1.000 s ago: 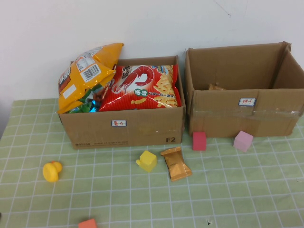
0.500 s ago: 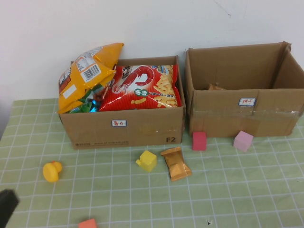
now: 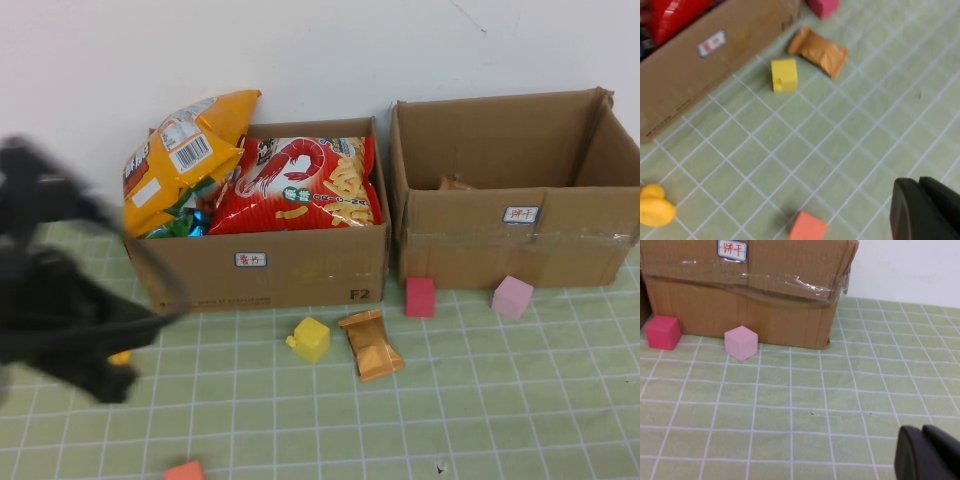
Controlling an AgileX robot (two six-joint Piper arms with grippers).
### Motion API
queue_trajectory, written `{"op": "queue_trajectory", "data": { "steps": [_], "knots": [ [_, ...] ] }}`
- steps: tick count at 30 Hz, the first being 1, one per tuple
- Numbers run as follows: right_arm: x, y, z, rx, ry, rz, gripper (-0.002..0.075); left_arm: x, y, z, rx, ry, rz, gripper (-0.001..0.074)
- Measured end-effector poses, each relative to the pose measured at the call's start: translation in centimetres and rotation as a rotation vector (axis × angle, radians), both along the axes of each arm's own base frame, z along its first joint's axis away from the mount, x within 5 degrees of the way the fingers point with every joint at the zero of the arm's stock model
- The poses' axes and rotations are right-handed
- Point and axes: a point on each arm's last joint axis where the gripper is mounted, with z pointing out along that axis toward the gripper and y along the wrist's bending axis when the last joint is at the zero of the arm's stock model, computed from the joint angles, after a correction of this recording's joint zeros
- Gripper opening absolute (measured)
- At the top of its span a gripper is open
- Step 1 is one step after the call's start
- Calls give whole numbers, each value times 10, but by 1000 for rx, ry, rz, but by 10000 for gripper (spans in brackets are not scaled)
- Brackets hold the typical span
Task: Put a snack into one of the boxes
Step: Pick up the biscuit
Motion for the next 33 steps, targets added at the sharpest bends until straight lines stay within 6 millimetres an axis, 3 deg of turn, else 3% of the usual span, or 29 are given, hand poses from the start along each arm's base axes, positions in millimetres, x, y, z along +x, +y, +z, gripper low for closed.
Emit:
{"op": "queue_trajectory", "data": {
  "steps": [5,15,22,25,30,33],
  "knots": [
    [0,0,0,0,0,0,-1,33,-53,-22,188,77,-109,-2],
    [0,0,0,0,1,0,-1,73,-178,-69,403,111,-152,-2],
    [0,0,0,0,1,0,-1,102,-229,-105,468,201,-133,24],
    [0,0,0,0,1,0,-1,117,-244,-125,503,249,-120,154],
    [0,0,0,0,1,0,-1,135,-261,-156,502,340,17,549],
    [0,0,0,-1,1,0,-1,151,-261,-171,454,386,158,650]
  ]
}}
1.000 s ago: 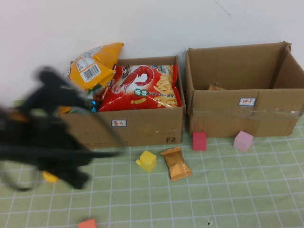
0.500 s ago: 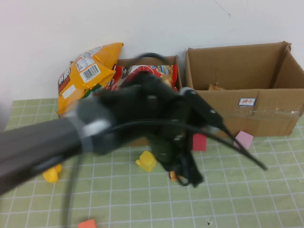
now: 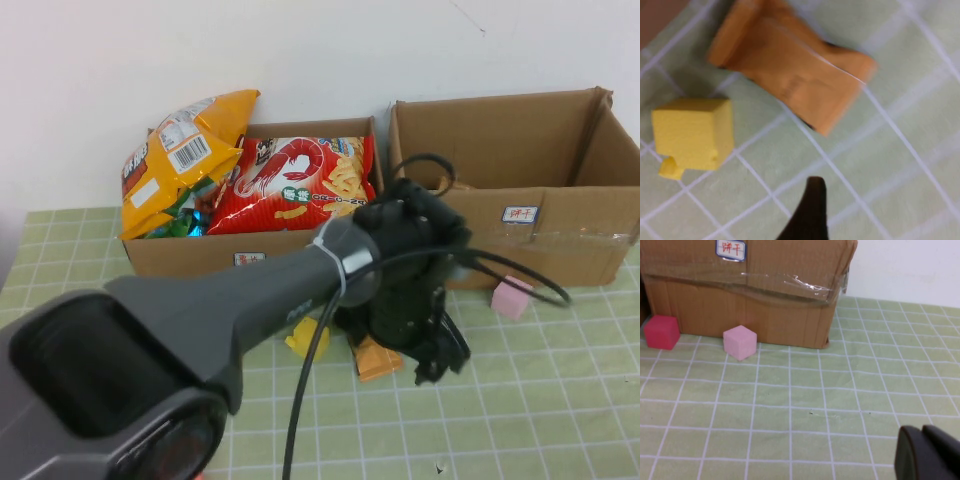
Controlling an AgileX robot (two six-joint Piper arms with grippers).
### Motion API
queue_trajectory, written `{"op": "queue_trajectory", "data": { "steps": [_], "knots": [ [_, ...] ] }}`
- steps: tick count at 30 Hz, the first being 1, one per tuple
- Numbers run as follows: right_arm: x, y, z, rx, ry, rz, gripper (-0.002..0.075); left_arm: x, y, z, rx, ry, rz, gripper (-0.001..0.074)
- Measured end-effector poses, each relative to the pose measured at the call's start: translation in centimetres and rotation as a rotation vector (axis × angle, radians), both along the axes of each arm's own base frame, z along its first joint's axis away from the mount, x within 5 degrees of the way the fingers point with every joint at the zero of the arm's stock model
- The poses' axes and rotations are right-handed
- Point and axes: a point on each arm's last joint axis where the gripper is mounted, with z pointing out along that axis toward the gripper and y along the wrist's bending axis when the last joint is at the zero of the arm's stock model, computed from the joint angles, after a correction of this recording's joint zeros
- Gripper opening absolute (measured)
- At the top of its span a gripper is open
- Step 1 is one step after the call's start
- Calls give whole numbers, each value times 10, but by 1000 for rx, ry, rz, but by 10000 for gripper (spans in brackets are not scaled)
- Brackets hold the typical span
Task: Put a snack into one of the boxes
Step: Pick up the biscuit
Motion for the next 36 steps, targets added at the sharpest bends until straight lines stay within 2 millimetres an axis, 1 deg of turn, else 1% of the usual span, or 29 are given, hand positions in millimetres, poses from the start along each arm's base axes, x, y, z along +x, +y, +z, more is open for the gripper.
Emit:
{"op": "queue_trajectory", "data": {
  "steps": [3,6,9,14,16,21,27,29,31,32,34,36],
  "knots": [
    [0,0,0,-2,0,1,-1,19,10,-14,-44,9,160,680],
    [0,0,0,-3,0,0,-1,35,19,-24,-110,21,288,671],
    [0,0,0,-3,0,0,-1,45,23,-33,-172,20,344,650],
    [0,0,0,-3,0,0,-1,50,18,-47,-220,5,370,629],
    [0,0,0,-3,0,0,-1,51,17,-55,-223,8,388,628],
    [0,0,0,-3,0,0,-1,51,18,-76,-185,35,409,627],
    [0,0,0,-3,0,0,-1,51,19,-78,-168,35,408,622],
    [0,0,0,-3,0,0,-1,51,19,-78,-162,35,407,589],
    [0,0,0,-3,0,0,-1,51,20,-78,-155,35,405,503],
    [0,0,0,-3,0,0,-1,51,20,-78,-152,35,404,443],
    [0,0,0,-3,0,0,-1,50,21,-78,-136,43,394,295],
    [0,0,0,-3,0,0,-1,49,22,-79,-113,52,371,167]
  ]
}}
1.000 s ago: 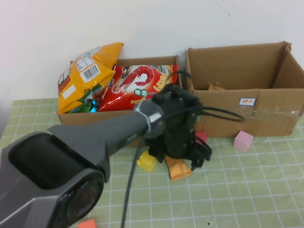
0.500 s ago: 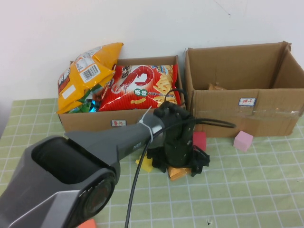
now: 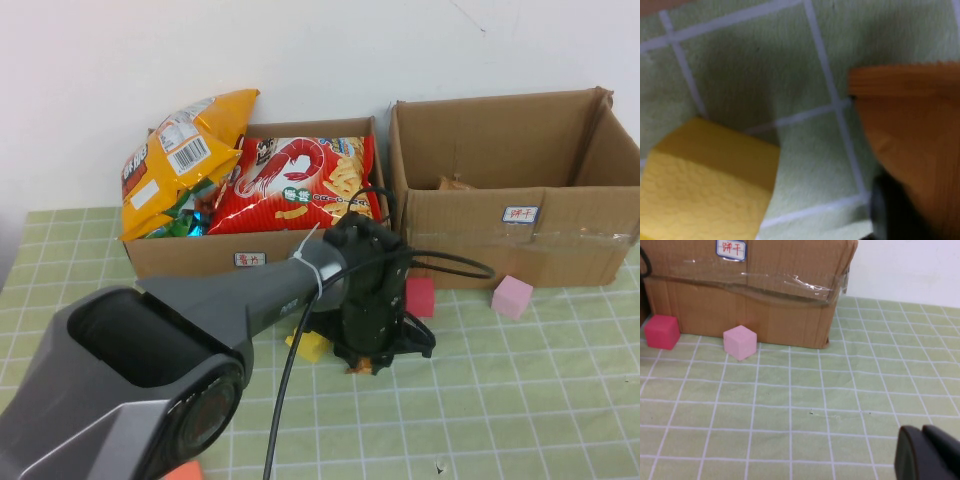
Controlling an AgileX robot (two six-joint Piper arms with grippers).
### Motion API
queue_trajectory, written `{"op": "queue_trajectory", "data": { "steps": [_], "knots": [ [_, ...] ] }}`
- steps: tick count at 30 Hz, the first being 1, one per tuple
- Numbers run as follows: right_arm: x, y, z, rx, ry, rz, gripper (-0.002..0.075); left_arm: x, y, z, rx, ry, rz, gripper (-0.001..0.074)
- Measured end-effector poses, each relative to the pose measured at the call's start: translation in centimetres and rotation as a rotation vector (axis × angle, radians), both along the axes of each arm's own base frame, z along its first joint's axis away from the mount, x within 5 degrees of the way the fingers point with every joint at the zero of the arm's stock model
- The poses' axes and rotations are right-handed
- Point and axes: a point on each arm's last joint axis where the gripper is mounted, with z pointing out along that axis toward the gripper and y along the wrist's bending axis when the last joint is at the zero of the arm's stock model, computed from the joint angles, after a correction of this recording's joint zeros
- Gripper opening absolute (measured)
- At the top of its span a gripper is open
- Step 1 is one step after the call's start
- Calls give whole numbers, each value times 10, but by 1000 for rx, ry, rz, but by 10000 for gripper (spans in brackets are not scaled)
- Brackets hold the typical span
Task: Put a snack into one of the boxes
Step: Pick up the biscuit, then place the biscuit in the biscuit box
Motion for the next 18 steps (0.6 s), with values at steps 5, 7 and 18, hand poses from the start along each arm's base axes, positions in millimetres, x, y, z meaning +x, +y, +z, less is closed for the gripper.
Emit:
{"op": "queue_trajectory", "data": {
  "steps": [5,7,18],
  "knots": [
    [0,0,0,0,0,0,-1,-5,2,10,50,23,-113,116],
    [0,0,0,0,0,0,-1,-10,0,22,83,11,-191,116],
    [0,0,0,0,0,0,-1,-76,-49,129,205,-270,-597,115]
  ]
}}
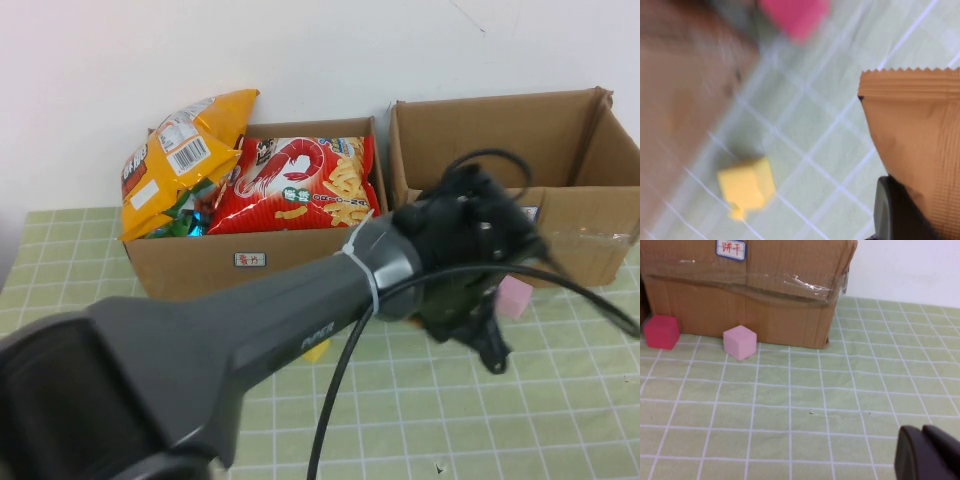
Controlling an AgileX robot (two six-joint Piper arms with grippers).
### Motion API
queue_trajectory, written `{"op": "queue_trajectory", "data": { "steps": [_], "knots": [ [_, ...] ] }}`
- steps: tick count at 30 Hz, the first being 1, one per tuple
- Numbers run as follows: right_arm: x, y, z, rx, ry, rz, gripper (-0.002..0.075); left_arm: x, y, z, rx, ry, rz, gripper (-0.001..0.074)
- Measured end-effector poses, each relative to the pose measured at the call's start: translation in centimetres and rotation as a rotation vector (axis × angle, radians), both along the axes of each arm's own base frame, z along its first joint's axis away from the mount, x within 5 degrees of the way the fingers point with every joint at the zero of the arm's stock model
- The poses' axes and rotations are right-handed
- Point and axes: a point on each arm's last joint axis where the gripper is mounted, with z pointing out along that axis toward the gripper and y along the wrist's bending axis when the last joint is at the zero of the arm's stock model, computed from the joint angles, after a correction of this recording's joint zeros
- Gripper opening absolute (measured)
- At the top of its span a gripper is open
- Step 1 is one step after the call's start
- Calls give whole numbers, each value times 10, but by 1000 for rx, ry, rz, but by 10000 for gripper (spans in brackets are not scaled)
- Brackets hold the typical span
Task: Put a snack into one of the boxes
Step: Place the biscuit in the biscuit box
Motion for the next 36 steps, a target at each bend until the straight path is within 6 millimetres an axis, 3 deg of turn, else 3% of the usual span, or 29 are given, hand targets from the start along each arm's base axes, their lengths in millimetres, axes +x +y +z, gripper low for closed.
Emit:
{"op": "queue_trajectory", "data": {
  "steps": [7,13,17,22,30,33,36],
  "knots": [
    [0,0,0,0,0,0,-1,-12,-12,74,-245,-275,-107,115],
    [0,0,0,0,0,0,-1,15,-11,95,-524,-418,-53,115],
    [0,0,0,0,0,0,-2,46,-2,94,-733,-464,46,115],
    [0,0,0,0,0,0,-1,86,12,74,-938,-469,169,115],
    [0,0,0,0,0,0,-2,119,19,25,-946,-418,272,130],
    [0,0,0,0,0,0,-2,124,20,18,-909,-426,273,230],
    [0,0,0,0,0,0,-2,128,25,19,-863,-434,290,387]
  ]
}}
